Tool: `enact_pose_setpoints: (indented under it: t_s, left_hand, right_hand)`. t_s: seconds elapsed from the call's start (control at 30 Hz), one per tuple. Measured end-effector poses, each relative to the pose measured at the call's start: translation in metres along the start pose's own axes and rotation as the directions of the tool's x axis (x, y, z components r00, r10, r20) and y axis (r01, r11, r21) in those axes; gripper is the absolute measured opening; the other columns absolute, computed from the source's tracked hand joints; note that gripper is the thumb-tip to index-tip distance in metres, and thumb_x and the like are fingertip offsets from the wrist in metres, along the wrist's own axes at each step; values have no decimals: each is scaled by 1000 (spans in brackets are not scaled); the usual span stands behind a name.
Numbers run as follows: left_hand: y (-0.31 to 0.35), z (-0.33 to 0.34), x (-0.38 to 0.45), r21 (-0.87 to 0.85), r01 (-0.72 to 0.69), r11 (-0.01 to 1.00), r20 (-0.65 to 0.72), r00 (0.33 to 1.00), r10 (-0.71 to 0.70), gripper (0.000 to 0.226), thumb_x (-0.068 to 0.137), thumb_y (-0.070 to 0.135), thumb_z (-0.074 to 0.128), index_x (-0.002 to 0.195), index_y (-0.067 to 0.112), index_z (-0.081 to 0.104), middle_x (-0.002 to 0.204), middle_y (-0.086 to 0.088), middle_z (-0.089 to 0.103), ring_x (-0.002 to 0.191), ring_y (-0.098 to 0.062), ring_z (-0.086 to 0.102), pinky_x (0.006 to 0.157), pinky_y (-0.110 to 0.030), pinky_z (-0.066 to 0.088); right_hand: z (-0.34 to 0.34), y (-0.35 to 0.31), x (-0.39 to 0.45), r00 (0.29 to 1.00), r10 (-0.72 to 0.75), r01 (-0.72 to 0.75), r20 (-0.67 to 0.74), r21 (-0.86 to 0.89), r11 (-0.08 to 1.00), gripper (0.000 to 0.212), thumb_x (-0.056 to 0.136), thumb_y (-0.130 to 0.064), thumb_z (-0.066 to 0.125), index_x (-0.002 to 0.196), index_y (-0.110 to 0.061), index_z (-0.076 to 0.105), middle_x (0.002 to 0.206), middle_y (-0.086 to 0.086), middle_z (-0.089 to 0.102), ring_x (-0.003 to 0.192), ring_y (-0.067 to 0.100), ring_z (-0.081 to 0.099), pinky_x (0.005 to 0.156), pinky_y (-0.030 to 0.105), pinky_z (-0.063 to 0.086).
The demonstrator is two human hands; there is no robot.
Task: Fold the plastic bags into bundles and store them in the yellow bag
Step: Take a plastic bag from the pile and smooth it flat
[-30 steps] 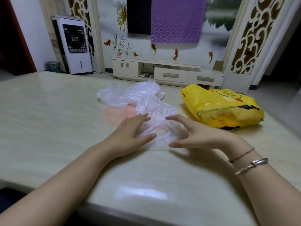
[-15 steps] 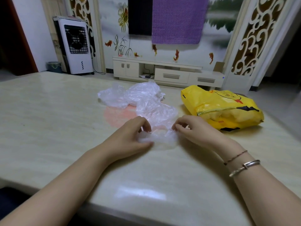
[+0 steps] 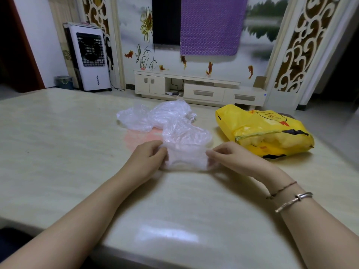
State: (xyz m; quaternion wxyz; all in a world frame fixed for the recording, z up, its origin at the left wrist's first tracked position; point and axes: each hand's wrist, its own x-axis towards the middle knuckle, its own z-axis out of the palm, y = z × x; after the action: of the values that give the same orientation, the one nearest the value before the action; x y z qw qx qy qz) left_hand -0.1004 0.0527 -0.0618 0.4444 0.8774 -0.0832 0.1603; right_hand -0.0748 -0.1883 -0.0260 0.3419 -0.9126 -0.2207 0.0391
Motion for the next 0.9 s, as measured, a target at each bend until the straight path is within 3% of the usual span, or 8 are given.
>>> enact_pose_setpoints:
  t_s: [0.13, 0.23, 0.3, 0.43, 0.6, 0.7, 0.77, 0.9]
  left_hand:
    - [-3, 2, -1, 142, 75, 987, -86, 994, -63, 32, 78, 39, 40, 62, 11, 41, 61, -13, 47, 60, -24, 43, 59, -40, 40]
    - [-1, 4, -1, 327, 86, 941, -132, 990, -45, 19, 86, 26, 46, 73, 12, 45, 64, -4, 50, 68, -31, 46, 60, -35, 30]
    - [1, 3, -2, 419, 102, 902, -145, 988, -45, 9, 86, 24, 49, 90, 16, 48, 76, 2, 58, 76, -26, 52, 72, -34, 34]
    - [-2, -1, -2, 446, 143, 883, -149, 985, -84, 19, 82, 25, 51, 100, 21, 44, 88, 5, 60, 86, -22, 55, 82, -36, 33]
    - [-3, 1, 1, 411, 169, 896, -101, 985, -140, 24, 78, 20, 53, 102, 24, 53, 106, 5, 53, 102, -24, 47, 87, -35, 33]
    - [3, -3, 10, 232, 194, 953, -3, 980, -199, 25, 67, 28, 57, 92, 31, 56, 101, 16, 59, 100, -18, 56, 94, -37, 43]
    - [14, -7, 19, 27, 209, 978, 115, 971, -211, 28, 65, 34, 64, 93, 32, 60, 104, 15, 63, 101, -13, 61, 94, -34, 48]
    - [42, -19, 33, -58, 215, 975, 434, 885, -169, 57, 66, 62, 72, 115, 35, 60, 113, 15, 66, 111, -1, 57, 98, -26, 42]
  right_hand:
    - [12, 4, 8, 992, 73, -84, -104, -101, 991, 45, 97, -34, 50, 57, -17, 41, 51, -7, 41, 47, 9, 39, 47, 21, 29]
    - [24, 1, 11, 974, 60, -128, -218, -313, 941, 37, 93, -35, 53, 62, -19, 40, 62, -4, 45, 66, 18, 45, 59, 32, 30]
    - [28, -2, 11, 968, 46, -143, -246, -392, 909, 25, 92, -37, 53, 76, -19, 46, 75, -3, 54, 79, 22, 50, 67, 35, 33]
    - [29, -5, 8, 964, 33, -157, -262, -465, 872, 29, 92, -43, 50, 96, -14, 48, 87, 0, 60, 88, 26, 55, 80, 39, 37]
    - [28, -3, 5, 974, -14, -100, -226, -485, 868, 32, 90, -39, 53, 67, -18, 46, 75, -2, 48, 80, 21, 43, 67, 35, 28]
    - [23, -7, 4, 987, -18, -28, -158, -279, 960, 30, 85, -24, 59, 60, -15, 45, 68, -3, 47, 66, 15, 47, 58, 30, 35]
    - [13, -13, -1, 991, 42, -35, -125, 56, 998, 28, 88, -15, 58, 64, -13, 44, 59, -5, 43, 51, 7, 43, 48, 21, 31]
    - [-11, -18, -8, 997, 66, -38, -30, 554, 831, 34, 93, -8, 57, 67, -15, 38, 59, 0, 44, 50, 14, 59, 45, 20, 35]
